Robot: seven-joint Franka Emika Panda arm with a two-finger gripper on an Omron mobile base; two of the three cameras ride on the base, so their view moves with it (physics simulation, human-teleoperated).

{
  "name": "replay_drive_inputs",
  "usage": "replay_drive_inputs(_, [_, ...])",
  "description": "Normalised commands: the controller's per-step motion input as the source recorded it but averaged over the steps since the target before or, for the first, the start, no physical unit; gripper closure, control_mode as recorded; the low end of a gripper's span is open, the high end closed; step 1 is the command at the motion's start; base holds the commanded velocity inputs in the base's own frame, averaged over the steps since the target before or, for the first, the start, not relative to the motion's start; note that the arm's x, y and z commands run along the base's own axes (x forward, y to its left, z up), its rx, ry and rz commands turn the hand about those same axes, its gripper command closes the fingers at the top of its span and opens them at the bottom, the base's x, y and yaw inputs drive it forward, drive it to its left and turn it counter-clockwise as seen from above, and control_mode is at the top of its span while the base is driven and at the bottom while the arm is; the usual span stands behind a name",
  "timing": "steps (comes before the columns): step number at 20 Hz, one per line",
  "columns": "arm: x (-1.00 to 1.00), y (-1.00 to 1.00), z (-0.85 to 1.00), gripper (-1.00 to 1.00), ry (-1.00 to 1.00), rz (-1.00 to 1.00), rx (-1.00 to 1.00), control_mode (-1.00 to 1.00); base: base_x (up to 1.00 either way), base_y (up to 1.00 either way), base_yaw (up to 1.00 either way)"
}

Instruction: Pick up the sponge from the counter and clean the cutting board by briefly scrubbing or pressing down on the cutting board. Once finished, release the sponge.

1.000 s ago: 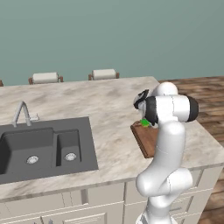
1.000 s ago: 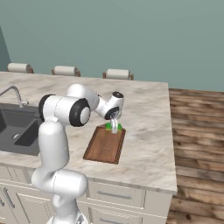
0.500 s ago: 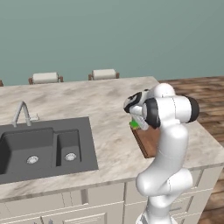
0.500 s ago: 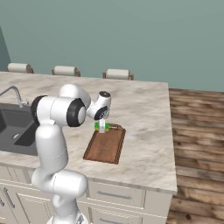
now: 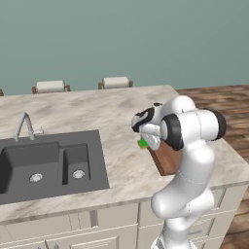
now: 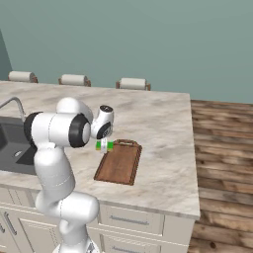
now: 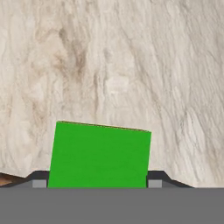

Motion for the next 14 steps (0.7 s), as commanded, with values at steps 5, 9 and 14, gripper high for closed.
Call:
replay_drive_inputs(5, [-0.49,-0.18,-0.07,1.00,-0.03,0.00,0.00,-1.00,0.00,0.00,0.00])
replay_drive_inputs(9, [-0.47,-0.21,-0.08,1.00,0.00,0.00,0.00,-1.00,0.00,0.00,0.00])
replay_drive_inputs(14, [-0.57,-0.13,-0.16,1.00,0.00,0.00,0.01,-1.00,0.00,0.00,0.00])
